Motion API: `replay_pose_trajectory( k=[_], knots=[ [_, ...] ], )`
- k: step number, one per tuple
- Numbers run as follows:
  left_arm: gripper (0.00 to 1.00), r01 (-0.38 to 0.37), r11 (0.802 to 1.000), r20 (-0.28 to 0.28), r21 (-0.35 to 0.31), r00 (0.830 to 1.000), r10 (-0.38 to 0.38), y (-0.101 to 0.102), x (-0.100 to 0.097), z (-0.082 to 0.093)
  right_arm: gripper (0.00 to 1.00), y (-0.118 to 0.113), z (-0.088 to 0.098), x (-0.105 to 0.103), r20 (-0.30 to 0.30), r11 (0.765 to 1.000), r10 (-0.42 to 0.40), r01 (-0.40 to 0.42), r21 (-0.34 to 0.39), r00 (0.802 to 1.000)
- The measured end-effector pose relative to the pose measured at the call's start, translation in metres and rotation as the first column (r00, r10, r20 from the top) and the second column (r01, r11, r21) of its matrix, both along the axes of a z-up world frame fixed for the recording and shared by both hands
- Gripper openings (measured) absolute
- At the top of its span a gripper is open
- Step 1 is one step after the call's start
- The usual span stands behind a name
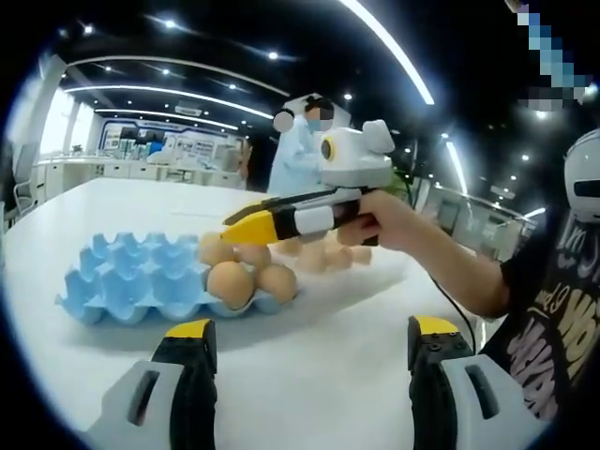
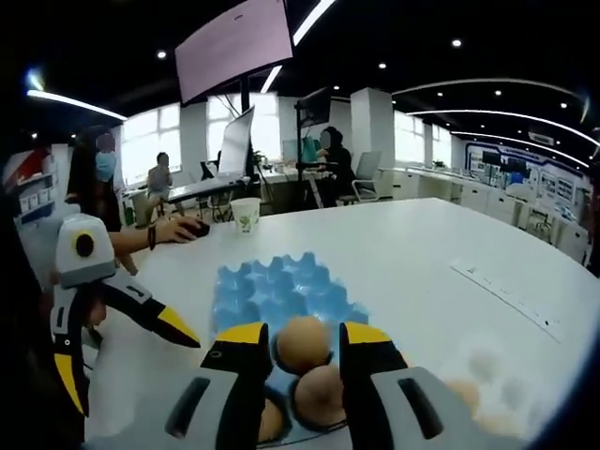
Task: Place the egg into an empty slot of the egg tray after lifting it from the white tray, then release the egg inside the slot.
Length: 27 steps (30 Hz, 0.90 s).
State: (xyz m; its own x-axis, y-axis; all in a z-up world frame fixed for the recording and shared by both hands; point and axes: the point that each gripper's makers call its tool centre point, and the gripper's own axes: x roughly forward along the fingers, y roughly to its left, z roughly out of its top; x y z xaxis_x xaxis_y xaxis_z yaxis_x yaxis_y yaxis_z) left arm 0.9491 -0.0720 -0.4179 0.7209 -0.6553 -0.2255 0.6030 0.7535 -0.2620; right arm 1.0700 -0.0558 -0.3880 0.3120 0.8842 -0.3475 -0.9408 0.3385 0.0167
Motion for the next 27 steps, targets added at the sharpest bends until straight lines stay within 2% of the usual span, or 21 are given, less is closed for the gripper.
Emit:
replay_pose_trajectory(
  k=[14, 27],
  knots=[
    [0.84, 0.026, 1.0, -0.005, 0.018, 1.0, -0.026, -0.012, -0.003, -0.002, 0.32, -0.052, 0.009, 0.012, 0.05, 0.997, -0.074, 0.073, 0.008, 0.996],
    [0.85, 0.053, 0.998, -0.002, 0.025, 0.999, -0.053, -0.023, -0.003, -0.001, 0.33, -0.085, 0.004, 0.02, 0.067, 0.992, -0.122, 0.123, -0.007, 0.99]
  ],
)
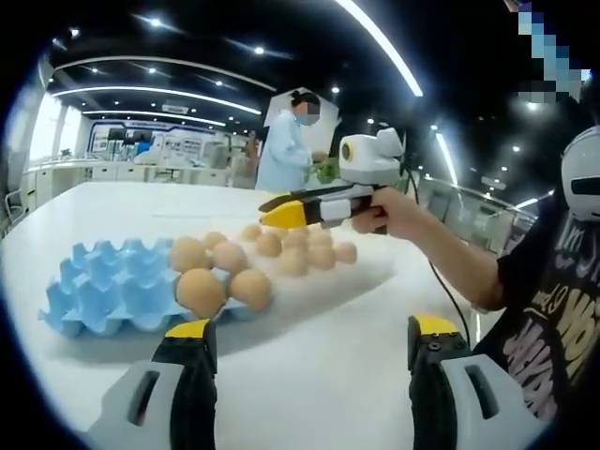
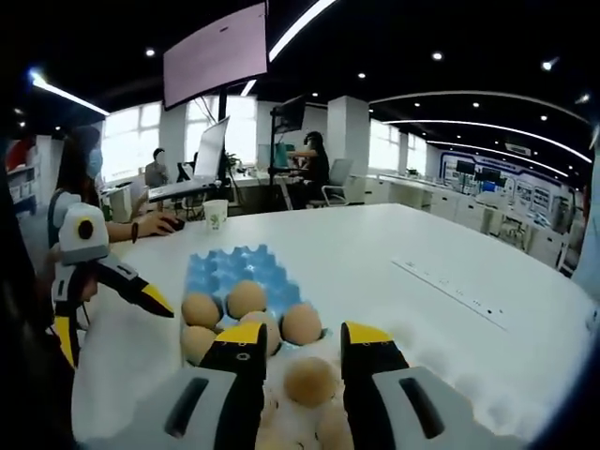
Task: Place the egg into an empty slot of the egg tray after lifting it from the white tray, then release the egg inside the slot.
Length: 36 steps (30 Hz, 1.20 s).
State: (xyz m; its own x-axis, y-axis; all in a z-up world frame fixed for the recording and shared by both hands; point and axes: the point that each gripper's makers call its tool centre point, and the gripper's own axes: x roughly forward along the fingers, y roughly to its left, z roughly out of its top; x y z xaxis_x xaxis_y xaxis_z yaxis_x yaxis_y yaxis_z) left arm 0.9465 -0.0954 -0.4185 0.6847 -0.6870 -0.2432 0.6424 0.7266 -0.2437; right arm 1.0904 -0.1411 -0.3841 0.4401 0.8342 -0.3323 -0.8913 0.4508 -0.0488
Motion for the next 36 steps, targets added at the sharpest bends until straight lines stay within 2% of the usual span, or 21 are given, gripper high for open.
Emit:
replay_pose_trajectory(
  k=[15, 28, 36],
  knots=[
    [0.85, 0.011, 1.0, -0.002, 0.006, 1.0, -0.011, -0.007, 0.0, 0.002, 0.33, -0.044, -0.002, 0.014, 0.005, 0.997, -0.079, 0.079, 0.007, 0.997],
    [0.85, 0.023, 1.0, -0.003, 0.013, 1.0, -0.023, -0.012, 0.001, 0.005, 0.33, -0.074, -0.007, 0.021, 0.01, 0.992, -0.125, 0.125, -0.011, 0.992],
    [0.85, 0.029, 0.999, -0.003, 0.019, 1.0, -0.029, -0.015, 0.0, 0.006, 0.33, -0.101, -0.006, 0.029, 0.035, 0.988, -0.152, 0.153, -0.037, 0.988]
  ],
)
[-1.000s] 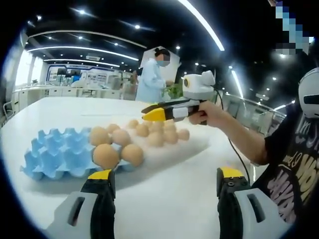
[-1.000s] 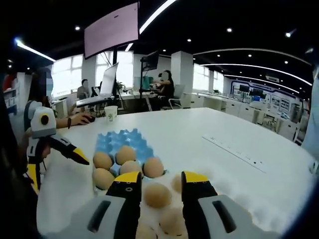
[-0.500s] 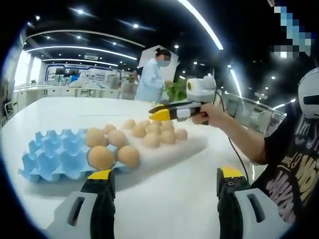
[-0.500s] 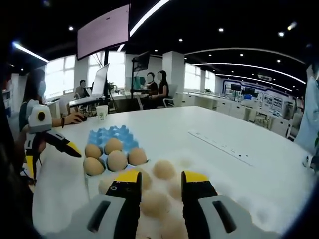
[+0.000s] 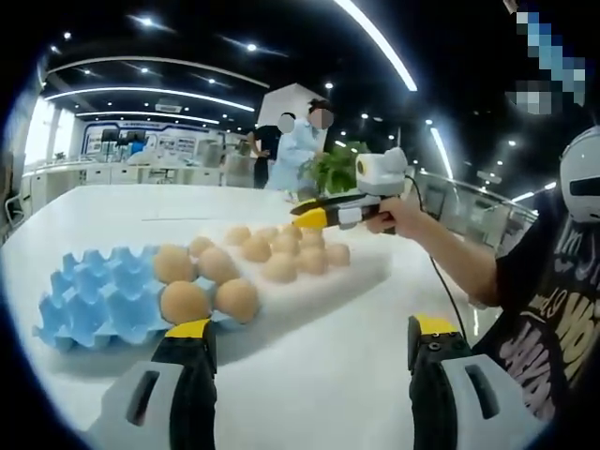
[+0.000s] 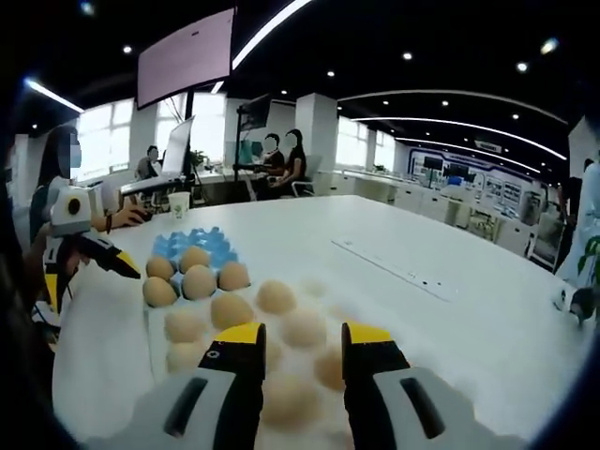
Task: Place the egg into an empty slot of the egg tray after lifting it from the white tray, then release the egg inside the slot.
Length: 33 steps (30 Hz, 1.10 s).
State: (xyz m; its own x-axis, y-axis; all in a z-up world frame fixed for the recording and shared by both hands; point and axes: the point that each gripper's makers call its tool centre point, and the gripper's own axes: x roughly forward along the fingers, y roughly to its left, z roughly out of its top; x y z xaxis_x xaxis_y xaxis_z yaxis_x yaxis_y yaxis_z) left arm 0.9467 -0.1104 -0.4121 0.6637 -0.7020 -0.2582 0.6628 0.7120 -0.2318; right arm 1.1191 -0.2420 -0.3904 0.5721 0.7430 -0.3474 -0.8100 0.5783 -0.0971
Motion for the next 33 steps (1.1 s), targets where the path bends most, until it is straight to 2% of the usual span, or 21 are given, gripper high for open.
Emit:
replay_pose_trajectory(
  k=[13, 33],
  knots=[
    [0.85, 0.013, 1.0, -0.003, 0.01, 1.0, -0.013, -0.007, -0.001, 0.001, 0.33, -0.043, -0.014, 0.011, -0.012, 0.997, -0.075, 0.075, -0.037, 0.997],
    [0.85, 0.012, 1.0, -0.017, 0.021, 1.0, -0.012, -0.011, 0.001, -0.002, 0.33, -0.066, -0.036, 0.027, -0.049, 0.992, -0.124, 0.122, -0.043, 0.991]
  ],
)
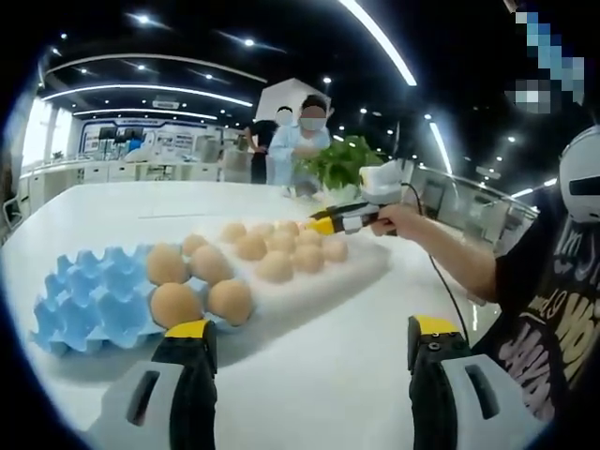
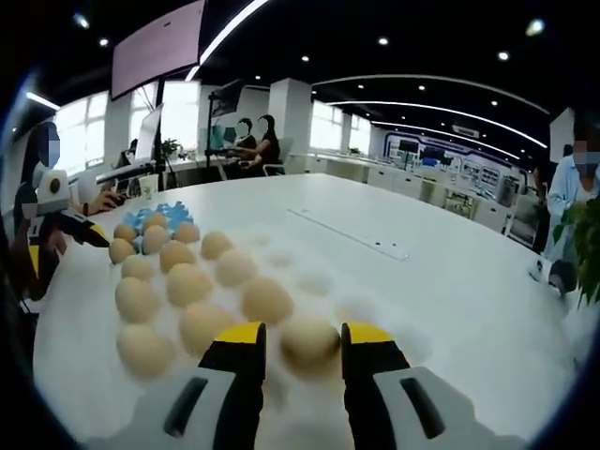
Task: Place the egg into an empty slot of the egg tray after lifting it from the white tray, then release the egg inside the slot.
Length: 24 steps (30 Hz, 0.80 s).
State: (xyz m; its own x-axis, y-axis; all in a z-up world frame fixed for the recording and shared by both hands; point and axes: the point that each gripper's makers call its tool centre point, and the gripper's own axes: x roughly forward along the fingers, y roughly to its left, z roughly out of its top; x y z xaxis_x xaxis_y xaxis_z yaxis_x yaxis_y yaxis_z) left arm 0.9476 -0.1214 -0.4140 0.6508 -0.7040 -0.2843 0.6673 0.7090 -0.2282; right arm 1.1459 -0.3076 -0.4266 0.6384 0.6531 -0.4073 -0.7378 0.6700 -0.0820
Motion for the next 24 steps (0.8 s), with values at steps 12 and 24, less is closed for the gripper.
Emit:
replay_pose_trajectory(
  k=[12, 24],
  knots=[
    [0.85, 0.007, 1.0, -0.008, 0.003, 1.0, -0.007, -0.0037, 0.0024, -0.0022, 0.33, -0.0002, -0.0025, 0.0034, -0.024, 0.998, -0.005, 0.006, 0.066, 1.0],
    [0.85, 0.006, 1.0, -0.008, 0.001, 1.0, -0.006, -0.0029, 0.002, -0.0023, 0.3, 0.0005, -0.0018, 0.0056, -0.012, 0.998, -0.024, 0.024, 0.06, 1.0]
  ],
)
